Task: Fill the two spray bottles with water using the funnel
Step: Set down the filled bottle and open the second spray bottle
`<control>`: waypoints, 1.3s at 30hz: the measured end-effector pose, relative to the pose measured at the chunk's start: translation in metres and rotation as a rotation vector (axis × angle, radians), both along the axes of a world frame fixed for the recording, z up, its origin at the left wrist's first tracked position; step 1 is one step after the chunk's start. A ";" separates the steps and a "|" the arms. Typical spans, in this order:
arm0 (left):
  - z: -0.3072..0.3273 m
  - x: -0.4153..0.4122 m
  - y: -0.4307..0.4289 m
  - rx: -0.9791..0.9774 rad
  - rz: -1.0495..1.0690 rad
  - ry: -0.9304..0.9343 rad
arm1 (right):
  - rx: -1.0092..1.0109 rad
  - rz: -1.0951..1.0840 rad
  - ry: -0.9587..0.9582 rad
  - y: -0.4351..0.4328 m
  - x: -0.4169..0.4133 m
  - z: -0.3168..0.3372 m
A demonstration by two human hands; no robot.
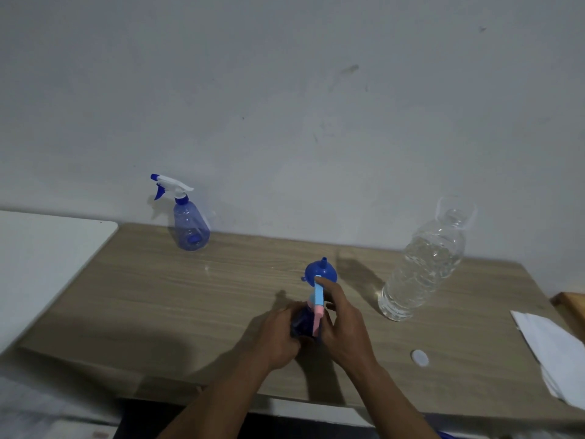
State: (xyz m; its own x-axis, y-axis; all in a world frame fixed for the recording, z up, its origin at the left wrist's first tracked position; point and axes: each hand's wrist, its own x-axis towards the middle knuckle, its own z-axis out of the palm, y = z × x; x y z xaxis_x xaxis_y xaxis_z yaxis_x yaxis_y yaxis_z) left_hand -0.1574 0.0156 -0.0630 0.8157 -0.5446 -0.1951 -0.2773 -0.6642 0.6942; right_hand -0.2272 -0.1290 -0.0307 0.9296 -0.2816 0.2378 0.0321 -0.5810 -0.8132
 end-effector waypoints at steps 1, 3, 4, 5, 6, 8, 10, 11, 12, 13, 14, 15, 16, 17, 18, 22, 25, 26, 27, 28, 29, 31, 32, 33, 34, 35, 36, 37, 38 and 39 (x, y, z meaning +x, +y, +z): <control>0.003 0.000 0.000 0.023 -0.013 0.000 | 0.020 0.009 -0.002 0.001 -0.001 0.001; 0.007 0.001 0.000 0.053 -0.027 0.012 | 0.024 0.010 -0.013 0.002 -0.001 0.002; 0.009 0.002 0.000 0.045 -0.033 0.017 | 0.007 0.002 -0.012 0.002 -0.001 0.003; 0.010 0.003 -0.001 0.045 -0.049 0.013 | -0.009 -0.005 -0.008 0.002 0.000 0.003; 0.008 0.005 -0.001 0.049 -0.050 0.002 | -0.018 -0.010 -0.003 0.002 0.000 0.002; 0.006 0.008 -0.002 0.066 -0.071 -0.077 | -0.019 -0.025 0.002 0.002 0.001 0.002; 0.007 0.006 -0.003 0.017 -0.083 -0.060 | -0.012 -0.043 0.022 0.002 0.002 0.003; 0.007 0.005 -0.003 0.002 -0.083 -0.051 | -0.008 -0.046 0.035 0.001 0.003 0.003; 0.007 0.004 -0.002 -0.004 -0.075 -0.050 | -0.013 -0.042 0.042 0.000 0.004 0.005; 0.007 0.004 -0.001 -0.009 -0.057 -0.045 | -0.026 -0.033 0.047 -0.001 0.004 0.006; 0.007 0.004 0.000 -0.008 -0.038 -0.049 | -0.044 -0.024 0.045 -0.001 0.003 0.008; 0.005 0.006 0.000 -0.004 -0.026 -0.057 | -0.065 -0.020 0.036 -0.001 0.002 0.008; 0.005 0.006 0.000 0.001 -0.026 -0.045 | -0.085 -0.020 0.014 -0.002 0.000 0.008; 0.006 0.007 -0.001 0.006 -0.031 -0.003 | -0.091 -0.031 -0.012 -0.002 -0.001 0.008; 0.006 0.008 -0.001 -0.002 -0.026 0.042 | -0.076 -0.058 -0.034 -0.001 -0.002 0.010; -0.003 0.011 -0.003 -0.031 0.011 0.114 | 0.023 -0.136 -0.055 -0.001 0.007 0.034; 0.006 0.005 -0.003 -0.073 0.041 0.089 | 0.008 -0.118 -0.039 -0.004 0.011 0.057; 0.005 0.005 -0.004 -0.090 0.041 0.095 | -0.003 -0.126 -0.041 -0.005 0.012 0.063; 0.006 0.003 -0.006 -0.104 0.039 0.107 | -0.018 -0.137 -0.041 -0.006 0.012 0.069; 0.007 0.002 -0.007 -0.106 0.041 0.113 | -0.037 -0.150 -0.041 -0.008 0.012 0.075; 0.009 0.000 -0.007 -0.111 0.052 0.130 | -0.052 -0.162 -0.043 -0.009 0.012 0.080; 0.007 -0.002 -0.008 -0.128 0.081 0.134 | -0.064 -0.187 -0.055 -0.010 0.013 0.092; 0.007 -0.003 -0.007 -0.136 0.090 0.127 | -0.063 -0.203 -0.066 -0.010 0.013 0.098; 0.009 -0.005 -0.006 -0.135 0.090 0.121 | -0.063 -0.224 -0.082 -0.011 0.013 0.105; 0.010 -0.006 -0.006 -0.136 0.084 0.101 | -0.065 -0.250 -0.099 -0.011 0.014 0.113; 0.010 -0.007 -0.005 -0.125 0.080 0.093 | -0.070 -0.278 -0.115 -0.012 0.014 0.120; 0.010 -0.006 -0.004 -0.133 0.078 0.091 | -0.082 -0.304 -0.125 -0.013 0.013 0.128; 0.011 -0.005 -0.003 -0.136 0.080 0.092 | -0.105 -0.325 -0.128 -0.015 0.013 0.134; 0.012 -0.005 -0.001 -0.135 0.083 0.070 | -0.135 -0.339 -0.121 -0.017 0.012 0.139; 0.014 -0.004 0.001 -0.119 0.085 0.056 | -0.160 -0.351 -0.104 -0.020 0.012 0.143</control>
